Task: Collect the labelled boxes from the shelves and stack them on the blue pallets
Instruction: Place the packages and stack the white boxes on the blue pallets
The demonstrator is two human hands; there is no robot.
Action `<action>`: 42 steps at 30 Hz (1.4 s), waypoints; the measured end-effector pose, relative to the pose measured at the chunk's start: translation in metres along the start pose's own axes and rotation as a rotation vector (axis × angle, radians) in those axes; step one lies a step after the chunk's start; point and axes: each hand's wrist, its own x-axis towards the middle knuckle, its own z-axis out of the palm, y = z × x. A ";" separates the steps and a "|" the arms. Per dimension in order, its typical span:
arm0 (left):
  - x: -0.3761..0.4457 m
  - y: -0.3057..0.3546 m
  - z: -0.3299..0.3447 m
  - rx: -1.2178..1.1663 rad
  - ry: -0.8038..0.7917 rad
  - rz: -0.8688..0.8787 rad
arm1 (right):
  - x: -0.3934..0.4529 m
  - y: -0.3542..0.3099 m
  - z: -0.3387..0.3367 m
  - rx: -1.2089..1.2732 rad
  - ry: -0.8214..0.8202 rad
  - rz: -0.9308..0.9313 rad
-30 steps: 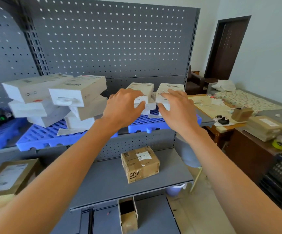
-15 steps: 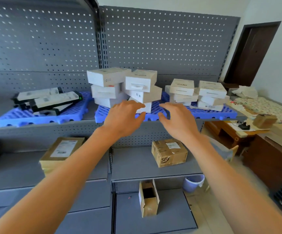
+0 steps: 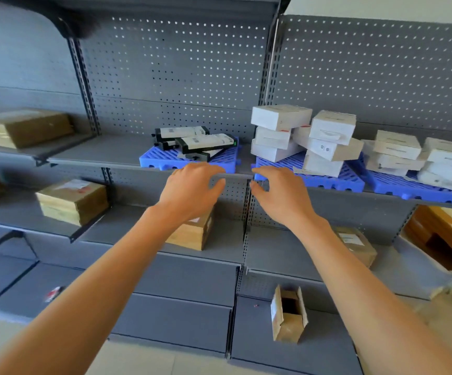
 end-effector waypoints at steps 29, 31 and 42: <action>0.135 -0.219 0.003 -0.038 0.128 -0.192 | 0.225 -0.088 0.141 0.099 -0.019 -0.257; 0.145 -0.232 0.004 -0.050 0.123 -0.206 | 0.238 -0.092 0.147 0.092 -0.040 -0.261; 0.216 -0.312 0.016 -0.147 0.047 -0.111 | 0.293 -0.122 0.187 -0.105 -0.160 -0.181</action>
